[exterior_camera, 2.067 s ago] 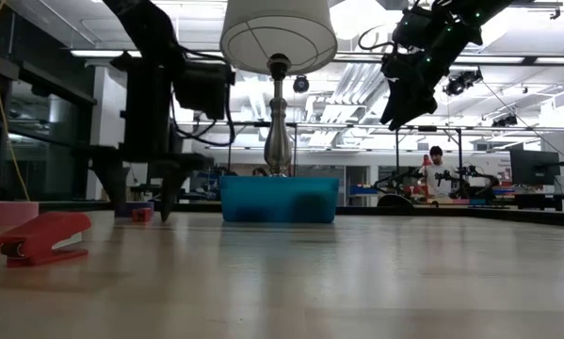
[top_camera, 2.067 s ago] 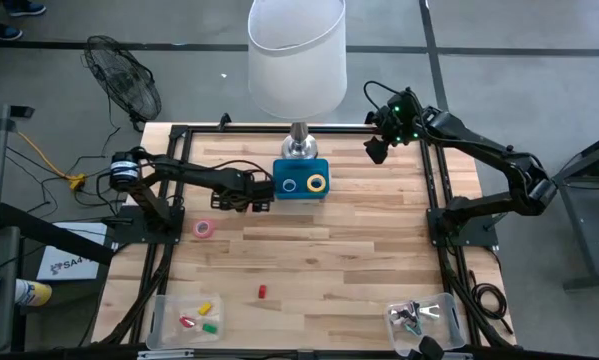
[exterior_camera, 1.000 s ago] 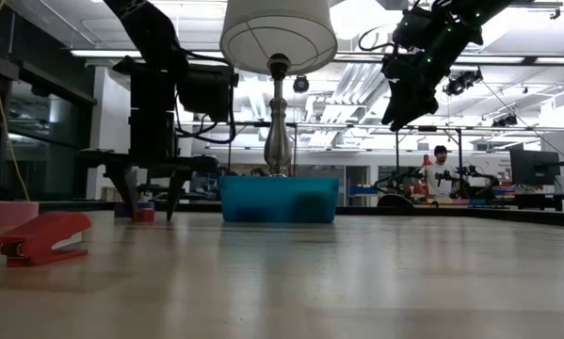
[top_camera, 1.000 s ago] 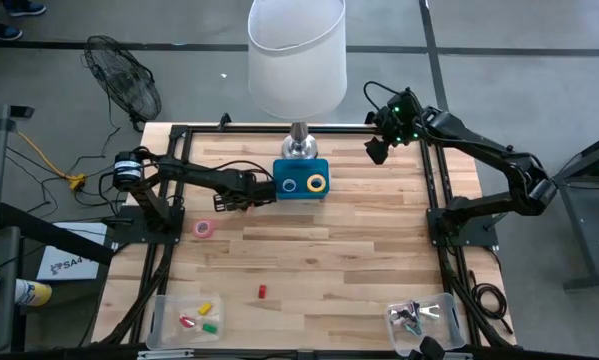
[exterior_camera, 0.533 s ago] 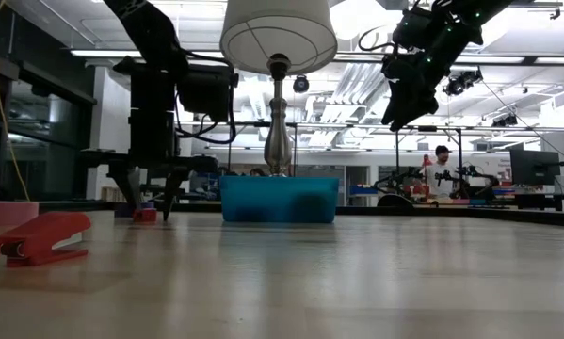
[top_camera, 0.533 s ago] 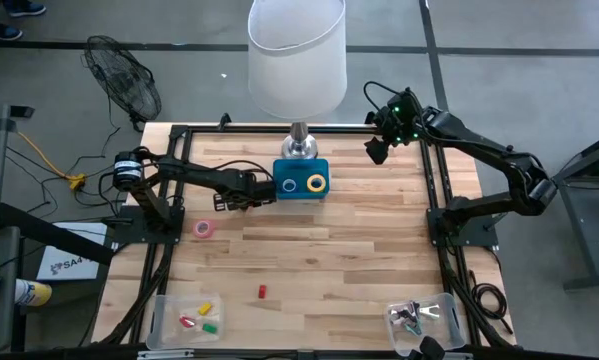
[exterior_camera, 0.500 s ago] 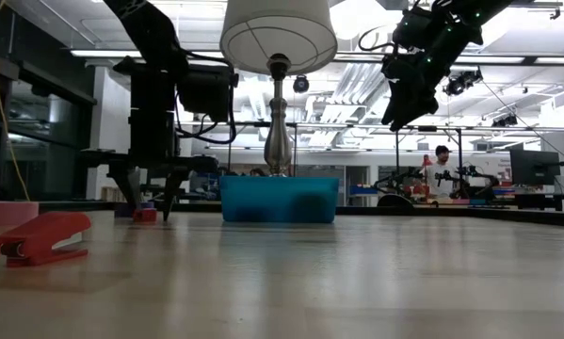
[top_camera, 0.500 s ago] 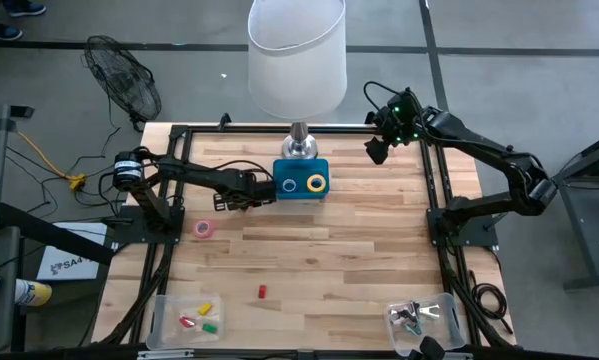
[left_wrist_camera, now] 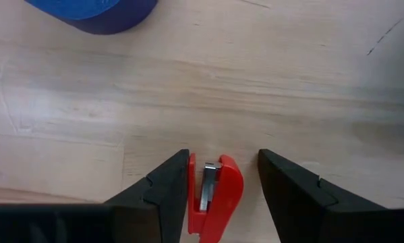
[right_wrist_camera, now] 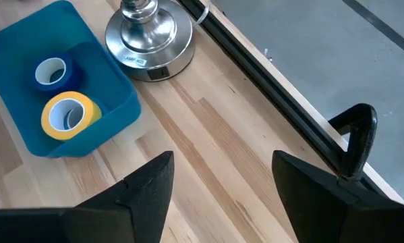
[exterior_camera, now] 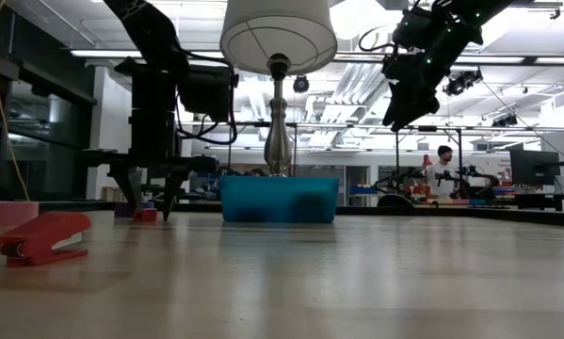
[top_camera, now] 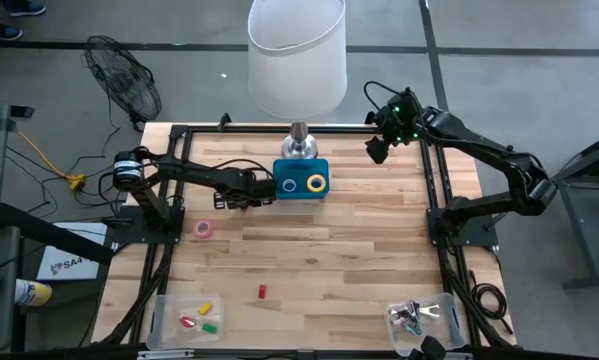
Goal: Pick and place Stapler, Stapler remover, tape
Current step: Put the top red stapler into the left transparent bin
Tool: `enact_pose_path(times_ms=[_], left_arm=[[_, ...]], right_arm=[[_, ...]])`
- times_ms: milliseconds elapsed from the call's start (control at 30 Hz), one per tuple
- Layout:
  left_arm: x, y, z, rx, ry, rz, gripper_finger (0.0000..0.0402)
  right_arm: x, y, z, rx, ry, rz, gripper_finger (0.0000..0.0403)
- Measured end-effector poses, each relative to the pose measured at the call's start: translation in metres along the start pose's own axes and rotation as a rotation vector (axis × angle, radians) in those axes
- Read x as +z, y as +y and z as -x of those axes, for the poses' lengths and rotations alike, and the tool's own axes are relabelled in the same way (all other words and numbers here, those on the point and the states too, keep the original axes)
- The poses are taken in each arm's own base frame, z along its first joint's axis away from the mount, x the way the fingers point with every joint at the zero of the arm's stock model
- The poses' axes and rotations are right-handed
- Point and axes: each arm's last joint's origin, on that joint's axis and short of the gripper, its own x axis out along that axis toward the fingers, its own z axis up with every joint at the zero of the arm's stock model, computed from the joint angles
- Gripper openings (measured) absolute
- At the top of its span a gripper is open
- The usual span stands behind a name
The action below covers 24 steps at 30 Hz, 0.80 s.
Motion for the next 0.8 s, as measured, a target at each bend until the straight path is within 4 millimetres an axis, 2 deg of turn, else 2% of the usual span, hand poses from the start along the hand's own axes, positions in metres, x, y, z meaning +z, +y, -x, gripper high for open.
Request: enact_pose_path(times_ms=[800], left_arm=[[-0.0003,0.0004,-0.0002,0.004,0.015,-0.101,0.0171]], right_arm=[[0.0,0.0001,0.0,0.001,0.0,0.0,0.0242]])
